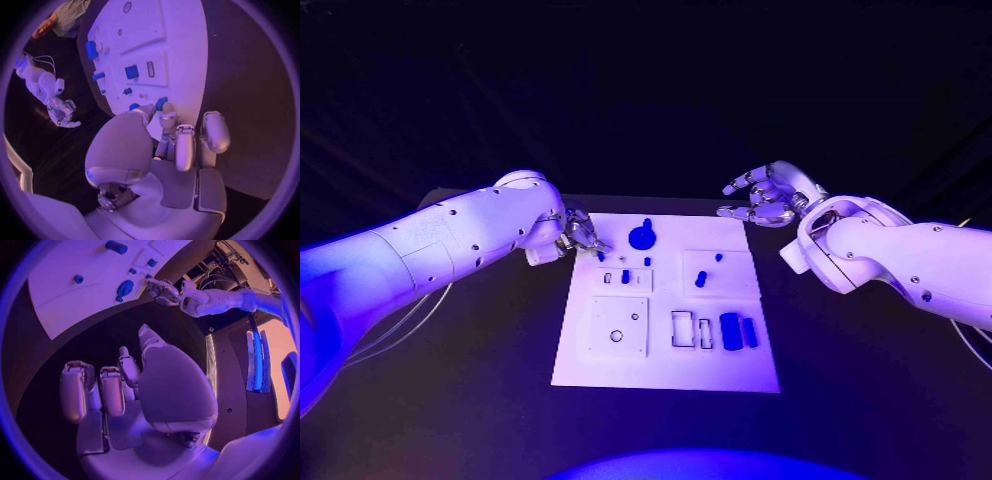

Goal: Assemble the parts on the task board

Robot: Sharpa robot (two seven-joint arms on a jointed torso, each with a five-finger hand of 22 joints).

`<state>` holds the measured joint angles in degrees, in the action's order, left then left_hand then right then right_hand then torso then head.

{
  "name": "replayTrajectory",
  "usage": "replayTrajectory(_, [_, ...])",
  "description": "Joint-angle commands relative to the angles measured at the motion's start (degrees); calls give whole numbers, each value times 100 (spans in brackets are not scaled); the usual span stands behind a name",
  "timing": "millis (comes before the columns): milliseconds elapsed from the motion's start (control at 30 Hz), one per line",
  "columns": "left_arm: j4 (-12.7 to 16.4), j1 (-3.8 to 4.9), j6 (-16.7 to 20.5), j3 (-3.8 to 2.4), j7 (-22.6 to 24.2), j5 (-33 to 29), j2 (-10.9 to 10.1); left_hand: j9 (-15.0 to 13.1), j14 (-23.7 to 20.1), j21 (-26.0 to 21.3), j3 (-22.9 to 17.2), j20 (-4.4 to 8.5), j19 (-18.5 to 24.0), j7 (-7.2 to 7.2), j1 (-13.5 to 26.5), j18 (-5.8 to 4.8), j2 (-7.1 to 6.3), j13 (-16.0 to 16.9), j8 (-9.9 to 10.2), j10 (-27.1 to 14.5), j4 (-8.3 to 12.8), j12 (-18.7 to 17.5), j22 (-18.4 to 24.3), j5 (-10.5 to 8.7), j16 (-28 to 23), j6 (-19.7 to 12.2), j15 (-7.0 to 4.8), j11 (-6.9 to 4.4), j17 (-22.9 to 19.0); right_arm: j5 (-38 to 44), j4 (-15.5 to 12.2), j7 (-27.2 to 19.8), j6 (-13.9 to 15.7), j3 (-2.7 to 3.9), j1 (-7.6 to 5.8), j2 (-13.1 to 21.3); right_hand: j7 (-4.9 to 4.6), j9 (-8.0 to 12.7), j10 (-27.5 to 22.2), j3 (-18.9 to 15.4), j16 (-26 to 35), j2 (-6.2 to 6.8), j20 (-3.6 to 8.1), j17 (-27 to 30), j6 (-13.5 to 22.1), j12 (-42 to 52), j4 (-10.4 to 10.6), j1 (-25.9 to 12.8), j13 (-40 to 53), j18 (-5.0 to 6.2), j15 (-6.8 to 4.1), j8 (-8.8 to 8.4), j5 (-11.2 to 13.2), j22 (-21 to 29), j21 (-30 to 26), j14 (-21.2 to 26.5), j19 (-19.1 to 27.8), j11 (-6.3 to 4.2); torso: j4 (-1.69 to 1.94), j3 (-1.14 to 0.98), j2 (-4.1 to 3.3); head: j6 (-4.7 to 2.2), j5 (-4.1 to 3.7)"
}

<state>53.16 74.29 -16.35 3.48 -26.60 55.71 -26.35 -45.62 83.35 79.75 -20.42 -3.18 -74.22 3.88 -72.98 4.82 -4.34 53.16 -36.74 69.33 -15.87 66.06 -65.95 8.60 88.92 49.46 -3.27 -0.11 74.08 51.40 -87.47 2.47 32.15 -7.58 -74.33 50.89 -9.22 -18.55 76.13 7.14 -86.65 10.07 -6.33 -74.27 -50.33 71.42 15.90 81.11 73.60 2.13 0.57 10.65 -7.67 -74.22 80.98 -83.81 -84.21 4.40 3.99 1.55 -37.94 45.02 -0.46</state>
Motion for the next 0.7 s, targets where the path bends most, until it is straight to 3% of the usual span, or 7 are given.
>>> replayTrajectory(33, [19,-7,1,5,13,-114,-6,-97,580,-51,-664,23,-33,-23,-455,40,161,-37,-68,59,297,26,-20,-283,-17,-50,-34,-38,1362,10,3,-11,-19,2,3,-6,5,-37,-64,123,47,-33,55,-878,34,-65,58,-81,-24,13,-68,103,-50,-1016,-57,-436,-175,-13,-2,-2,2,-3,4])
replayTrajectory(67, [26,-7,10,5,13,-147,-13,-155,579,-48,-968,16,-34,-12,-480,36,106,-44,-108,64,365,25,-29,-408,-17,-88,-2,-26,1361,10,4,-11,-19,2,3,-6,5,-37,-62,125,49,-36,56,-877,33,-62,58,-82,-22,13,-69,105,-51,-1015,-58,-436,-175,-14,-1,-1,1,-4,3])
replayTrajectory(133, [47,-8,38,3,9,-231,-34,-246,578,-46,-1371,-1,-32,-5,-380,35,-9,-57,-177,76,449,31,-36,-425,-18,-119,2,-7,1358,10,7,-12,-20,2,3,-8,7,-38,-55,130,51,-42,56,-874,32,-55,57,-84,-18,14,-70,111,-51,-1014,-61,-436,-176,-15,0,-1,3,1,7])
replayTrajectory(267, [94,-8,69,-3,-9,-351,-80,-317,573,-42,-1729,-6,-35,9,-280,34,-72,-60,-225,90,575,42,-49,-425,-27,-140,8,-3,1342,10,11,-13,-21,2,3,-9,7,-38,-55,130,51,-42,56,-874,32,-55,57,-84,-18,14,-70,111,-51,-1014,-61,-436,-176,-15,1,-3,7,4,10])
replayTrajectory(700, [659,0,227,-54,-159,-645,-463,-398,581,-20,-2158,-2,-67,3,-74,27,-175,-10,-281,170,794,99,-96,-414,-16,-117,-2,-8,1361,10,14,-15,-18,2,4,1,7,-39,-53,131,53,-43,57,-870,30,-53,58,-87,-17,15,-70,115,-50,-1012,-65,-435,-175,-16,28,-17,29,-5,57])
